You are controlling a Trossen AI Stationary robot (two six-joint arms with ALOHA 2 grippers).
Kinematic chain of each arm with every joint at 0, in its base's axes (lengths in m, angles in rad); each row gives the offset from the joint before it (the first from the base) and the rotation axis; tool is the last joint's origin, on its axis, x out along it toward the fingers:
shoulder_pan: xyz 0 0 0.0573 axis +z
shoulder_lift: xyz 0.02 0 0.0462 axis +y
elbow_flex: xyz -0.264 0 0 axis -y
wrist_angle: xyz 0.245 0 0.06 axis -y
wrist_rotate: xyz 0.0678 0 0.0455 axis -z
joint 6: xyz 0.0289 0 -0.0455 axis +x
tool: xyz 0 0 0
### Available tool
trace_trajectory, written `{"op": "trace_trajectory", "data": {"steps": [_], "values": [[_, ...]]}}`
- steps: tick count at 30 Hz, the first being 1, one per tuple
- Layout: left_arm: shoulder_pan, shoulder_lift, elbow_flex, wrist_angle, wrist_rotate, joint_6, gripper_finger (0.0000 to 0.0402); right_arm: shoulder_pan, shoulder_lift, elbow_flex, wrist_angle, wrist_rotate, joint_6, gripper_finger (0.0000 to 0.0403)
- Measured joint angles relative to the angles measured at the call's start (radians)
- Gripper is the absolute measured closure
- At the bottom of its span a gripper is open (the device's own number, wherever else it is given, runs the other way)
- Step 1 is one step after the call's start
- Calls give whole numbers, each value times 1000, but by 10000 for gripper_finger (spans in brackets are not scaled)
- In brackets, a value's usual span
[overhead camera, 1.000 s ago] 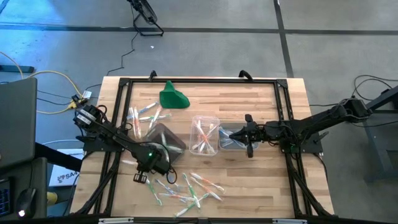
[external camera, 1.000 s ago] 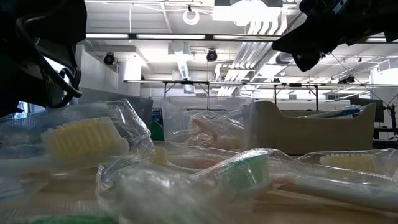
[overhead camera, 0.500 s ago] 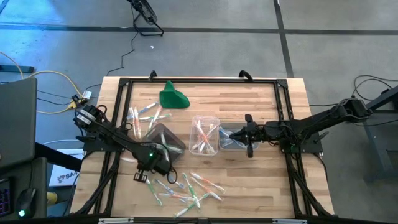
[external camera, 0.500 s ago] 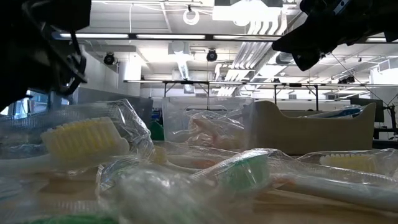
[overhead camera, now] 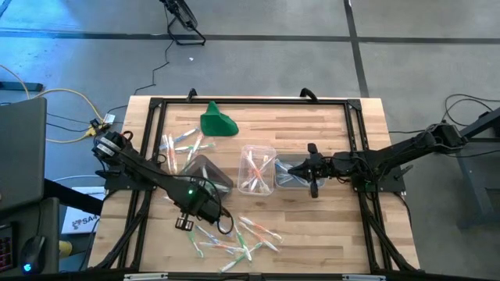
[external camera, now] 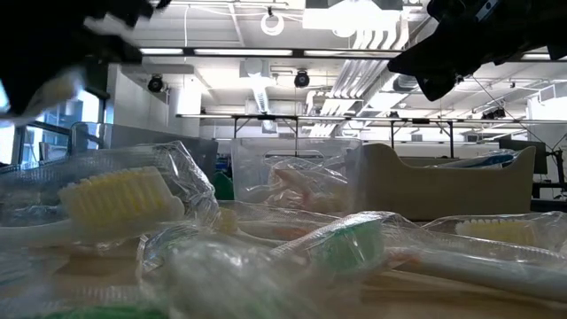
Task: Pick & Place Toothbrushes
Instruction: Put the orange toothbrush into the transparent bin
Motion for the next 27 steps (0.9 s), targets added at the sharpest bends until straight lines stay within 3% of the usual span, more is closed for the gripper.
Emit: {"op": "trace_trajectory", "data": {"steps": [8, 17, 22, 27], "values": [[0, 0, 254, -101, -149, -25, 387, 0, 0, 0, -20, -1, 0, 401], [1, -1, 504, -121, -404, -25, 387, 0, 0, 0, -20, -1, 0, 401], [1, -2, 576, -120, -562, -45, 387, 0, 0, 0, -20, -2, 0, 401], [1, -26, 578, -175, -642, -97, 387, 0, 0, 0, -20, -8, 7, 401]]}}
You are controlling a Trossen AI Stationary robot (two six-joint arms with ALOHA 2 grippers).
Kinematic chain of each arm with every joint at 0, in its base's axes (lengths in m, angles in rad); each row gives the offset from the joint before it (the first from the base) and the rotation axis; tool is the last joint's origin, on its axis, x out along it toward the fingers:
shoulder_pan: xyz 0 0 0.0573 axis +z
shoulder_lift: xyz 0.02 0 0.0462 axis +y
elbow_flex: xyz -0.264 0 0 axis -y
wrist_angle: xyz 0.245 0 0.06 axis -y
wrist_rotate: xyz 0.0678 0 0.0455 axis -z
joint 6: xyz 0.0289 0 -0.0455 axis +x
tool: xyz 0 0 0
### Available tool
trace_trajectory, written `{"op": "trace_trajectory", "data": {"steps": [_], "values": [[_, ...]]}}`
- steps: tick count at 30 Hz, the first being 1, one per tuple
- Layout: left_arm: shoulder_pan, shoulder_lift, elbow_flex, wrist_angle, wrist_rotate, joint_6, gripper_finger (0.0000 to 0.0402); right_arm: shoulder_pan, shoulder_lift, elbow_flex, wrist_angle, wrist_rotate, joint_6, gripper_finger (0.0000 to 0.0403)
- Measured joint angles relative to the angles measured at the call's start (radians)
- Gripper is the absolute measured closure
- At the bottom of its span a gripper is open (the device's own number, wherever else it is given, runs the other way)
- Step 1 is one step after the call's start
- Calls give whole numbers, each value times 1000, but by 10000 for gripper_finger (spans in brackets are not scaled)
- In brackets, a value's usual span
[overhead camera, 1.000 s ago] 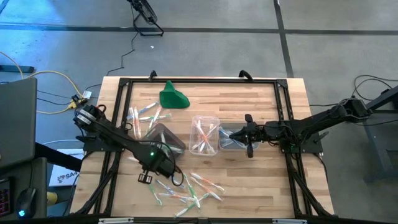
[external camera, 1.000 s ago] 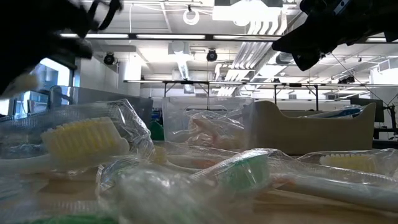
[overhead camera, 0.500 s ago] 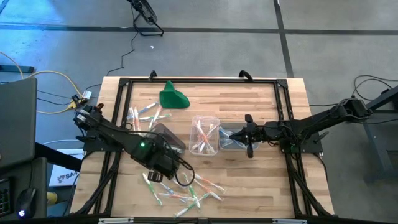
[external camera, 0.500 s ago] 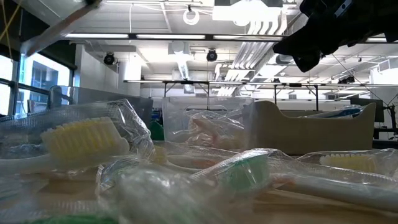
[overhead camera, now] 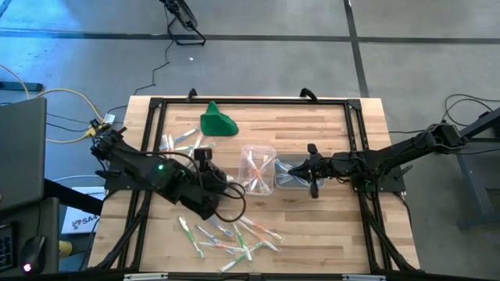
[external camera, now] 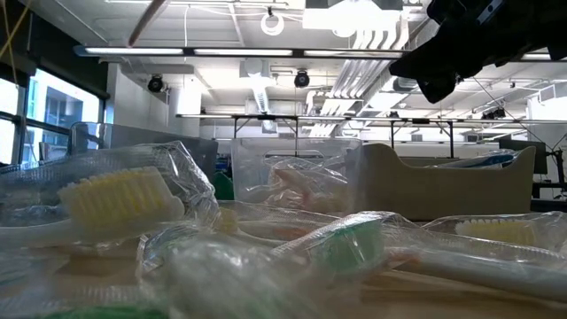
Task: Pick & Place Toothbrushes
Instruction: Put the orange toothbrush into the transparent bin
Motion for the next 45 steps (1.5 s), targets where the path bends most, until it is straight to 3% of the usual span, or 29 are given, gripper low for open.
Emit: {"op": "trace_trajectory", "data": {"steps": [5, 11, 15, 18, 24, 29, 32, 37, 45], "values": [[-1, -8, -24, -34, -17, -86, 387, 0, 0, 0, 0, 0, 1, 401], [-1, -22, -174, 28, 0, -103, 395, 0, 0, 0, 0, 0, -2, 401], [53, -47, -298, 166, 0, -20, 399, 0, 0, 0, 2, 2, -6, 401], [130, -64, -355, 343, 19, 123, 400, 0, 0, 0, 4, 5, -6, 401], [310, -65, -367, 655, 289, 425, 400, 0, 0, 0, 18, 4, 36, 401], [444, -65, -367, 797, 526, 502, 400, 0, 0, 0, 21, 4, 57, 401], [508, -65, -367, 824, 615, 430, 400, 0, 0, 0, 35, 4, 67, 401], [586, -54, -367, 823, 633, 189, 401, 0, 0, 0, 34, 4, 79, 401], [607, -54, -403, 920, 701, 62, 401, 0, 26, 0, 26, 4, 76, 401]]}}
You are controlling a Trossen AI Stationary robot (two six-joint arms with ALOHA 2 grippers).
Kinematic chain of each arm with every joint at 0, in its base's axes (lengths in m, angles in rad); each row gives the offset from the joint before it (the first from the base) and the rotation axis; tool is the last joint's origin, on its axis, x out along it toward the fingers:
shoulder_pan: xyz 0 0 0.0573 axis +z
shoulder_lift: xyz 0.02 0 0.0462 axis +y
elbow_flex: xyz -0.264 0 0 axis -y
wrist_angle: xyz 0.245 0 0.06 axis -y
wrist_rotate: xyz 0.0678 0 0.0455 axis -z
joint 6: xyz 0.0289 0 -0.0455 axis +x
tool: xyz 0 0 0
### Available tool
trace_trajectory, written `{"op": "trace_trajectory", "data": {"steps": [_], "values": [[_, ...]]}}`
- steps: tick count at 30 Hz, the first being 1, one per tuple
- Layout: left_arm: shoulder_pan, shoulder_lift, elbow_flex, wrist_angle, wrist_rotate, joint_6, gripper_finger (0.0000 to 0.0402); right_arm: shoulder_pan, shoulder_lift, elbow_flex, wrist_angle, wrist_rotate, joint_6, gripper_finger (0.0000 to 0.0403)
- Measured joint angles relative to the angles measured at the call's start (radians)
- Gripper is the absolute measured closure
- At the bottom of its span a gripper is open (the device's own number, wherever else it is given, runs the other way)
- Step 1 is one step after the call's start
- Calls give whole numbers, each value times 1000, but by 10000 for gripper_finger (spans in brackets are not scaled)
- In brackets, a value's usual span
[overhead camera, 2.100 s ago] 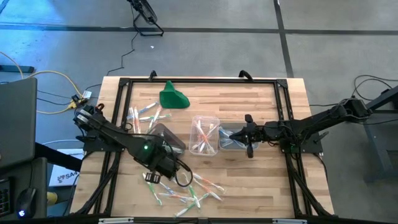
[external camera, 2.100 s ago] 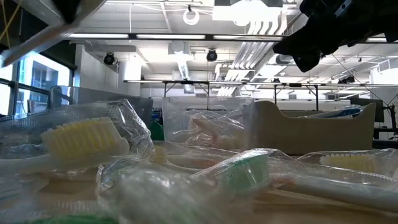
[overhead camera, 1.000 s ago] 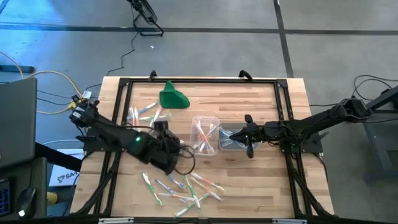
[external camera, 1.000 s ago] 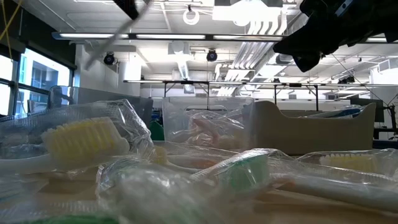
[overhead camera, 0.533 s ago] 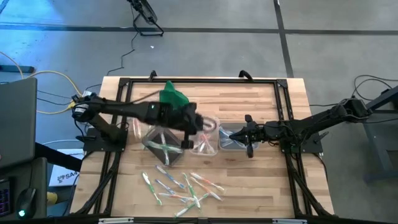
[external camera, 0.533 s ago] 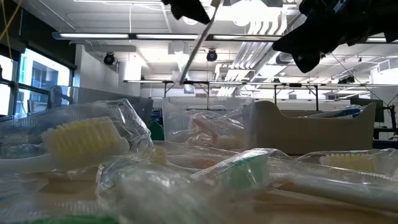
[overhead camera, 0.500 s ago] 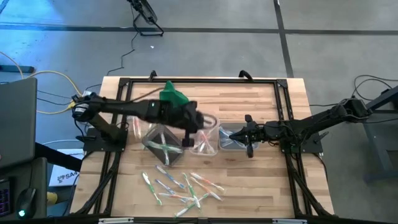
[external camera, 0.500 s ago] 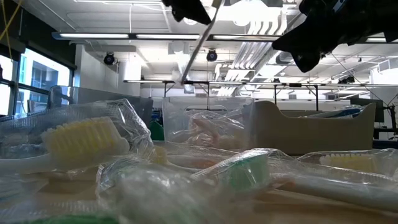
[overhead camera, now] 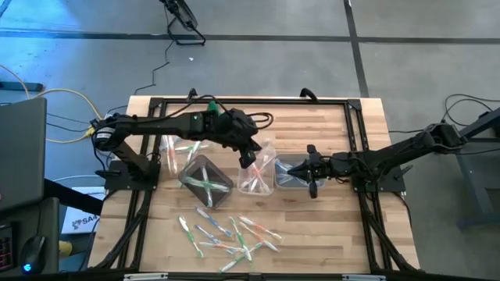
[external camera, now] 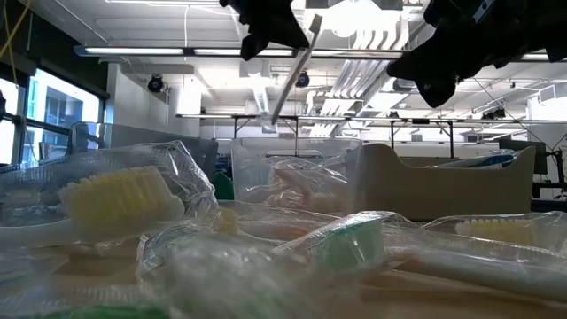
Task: Pick & Place Toothbrushes
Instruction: Put the orange toothbrush into the transparent bin
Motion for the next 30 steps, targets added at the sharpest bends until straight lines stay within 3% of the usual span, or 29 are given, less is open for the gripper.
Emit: {"op": "trace_trajectory", "data": {"steps": [4, 17, 26, 30], "values": [[0, 0, -68, 94, 61, -59, 401, 0, 37, 0, -2, -1, 0, 401], [-8, 0, -325, 312, 63, -251, 401, 0, 108, 0, 0, -1, 3, 401], [-6, 0, -363, 311, 41, -275, 401, 0, 108, 0, 0, -1, 3, 401], [-6, 0, -363, 310, 17, -269, 382, 0, 108, 0, 0, -1, 3, 401]]}}
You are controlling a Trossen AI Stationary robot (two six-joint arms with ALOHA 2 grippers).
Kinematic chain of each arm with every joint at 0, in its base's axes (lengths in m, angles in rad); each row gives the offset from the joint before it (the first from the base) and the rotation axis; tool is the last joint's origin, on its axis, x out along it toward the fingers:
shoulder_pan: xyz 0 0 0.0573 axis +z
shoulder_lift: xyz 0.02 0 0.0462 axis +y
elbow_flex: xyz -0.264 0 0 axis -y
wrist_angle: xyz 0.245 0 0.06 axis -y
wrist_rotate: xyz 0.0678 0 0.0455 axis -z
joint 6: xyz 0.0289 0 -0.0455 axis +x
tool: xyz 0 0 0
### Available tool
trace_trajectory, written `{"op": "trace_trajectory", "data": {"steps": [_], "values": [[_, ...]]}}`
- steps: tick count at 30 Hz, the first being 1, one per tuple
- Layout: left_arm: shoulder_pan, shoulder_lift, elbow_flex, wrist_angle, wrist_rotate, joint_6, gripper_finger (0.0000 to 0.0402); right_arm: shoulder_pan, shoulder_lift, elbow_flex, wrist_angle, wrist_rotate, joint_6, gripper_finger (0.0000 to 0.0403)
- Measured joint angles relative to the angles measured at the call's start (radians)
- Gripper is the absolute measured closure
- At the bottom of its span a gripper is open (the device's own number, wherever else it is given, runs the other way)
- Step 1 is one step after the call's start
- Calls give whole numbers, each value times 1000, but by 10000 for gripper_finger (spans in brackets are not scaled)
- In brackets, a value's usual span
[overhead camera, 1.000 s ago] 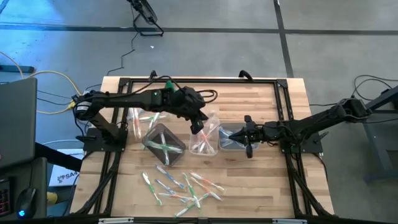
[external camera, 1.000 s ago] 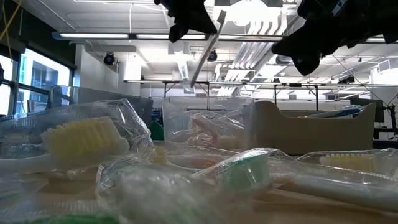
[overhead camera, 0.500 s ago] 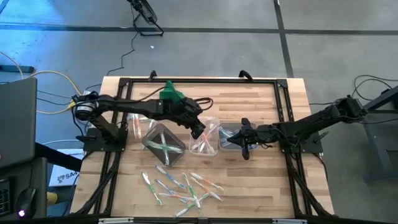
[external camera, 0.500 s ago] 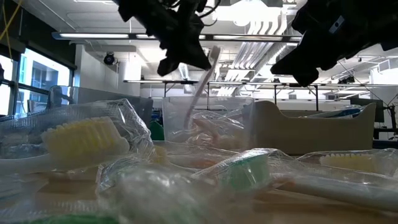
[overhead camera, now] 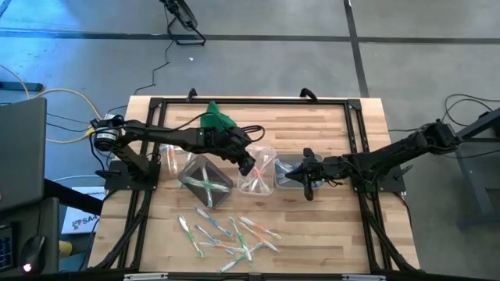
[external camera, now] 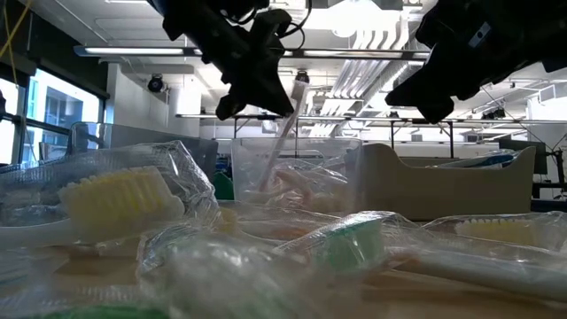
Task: Pick & Place Toothbrushes
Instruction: Put the orange toothbrush into the transparent bin, then adjust the bins on the table
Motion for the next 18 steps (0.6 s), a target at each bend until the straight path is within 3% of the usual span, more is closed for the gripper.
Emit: {"op": "trace_trajectory", "data": {"steps": [11, 18], "values": [[1, 0, 0, 0, -42, 61, 258, 0, 0, 0, 0, -29, 0, 401], [27, 0, 72, -44, -16, 131, 251, 0, 0, 0, 0, -67, -4, 401]]}}
